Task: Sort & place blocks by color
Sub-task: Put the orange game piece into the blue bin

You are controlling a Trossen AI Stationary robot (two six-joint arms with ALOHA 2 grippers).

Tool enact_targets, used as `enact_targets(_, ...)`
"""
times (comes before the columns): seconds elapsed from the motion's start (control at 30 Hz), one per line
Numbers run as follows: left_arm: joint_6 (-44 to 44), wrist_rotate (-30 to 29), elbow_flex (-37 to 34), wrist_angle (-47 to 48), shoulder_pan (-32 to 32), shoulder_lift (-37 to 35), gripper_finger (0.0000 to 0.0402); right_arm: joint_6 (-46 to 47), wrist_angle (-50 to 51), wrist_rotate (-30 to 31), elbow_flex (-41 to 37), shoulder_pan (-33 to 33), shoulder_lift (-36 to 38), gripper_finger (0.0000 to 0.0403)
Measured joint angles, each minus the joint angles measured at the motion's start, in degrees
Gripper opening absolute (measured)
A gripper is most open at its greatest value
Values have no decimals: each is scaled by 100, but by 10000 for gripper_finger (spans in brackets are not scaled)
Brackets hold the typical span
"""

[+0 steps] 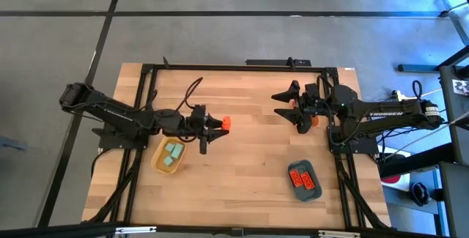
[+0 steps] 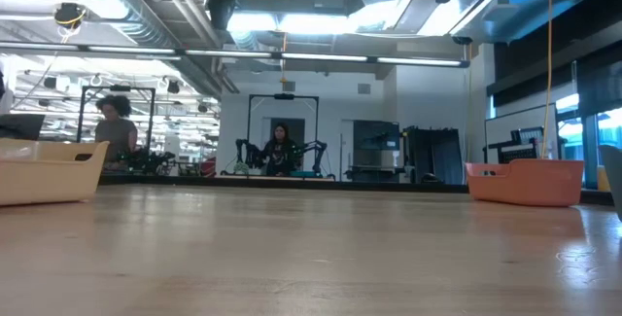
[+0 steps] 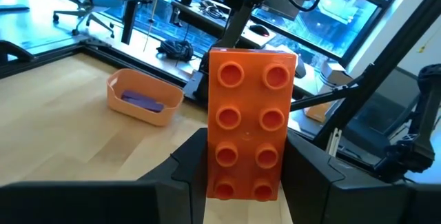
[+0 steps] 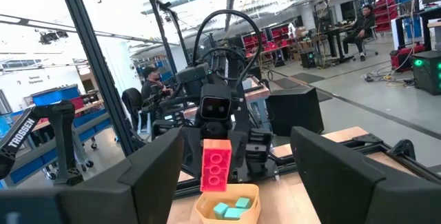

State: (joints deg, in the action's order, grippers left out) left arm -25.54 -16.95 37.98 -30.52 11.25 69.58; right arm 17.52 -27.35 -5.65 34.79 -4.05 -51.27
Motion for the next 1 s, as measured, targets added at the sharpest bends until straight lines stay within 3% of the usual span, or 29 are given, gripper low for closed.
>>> enact_targets(1.0,30,366,209,-496,-106,96,129,651,-54,4,0,0,0,273)
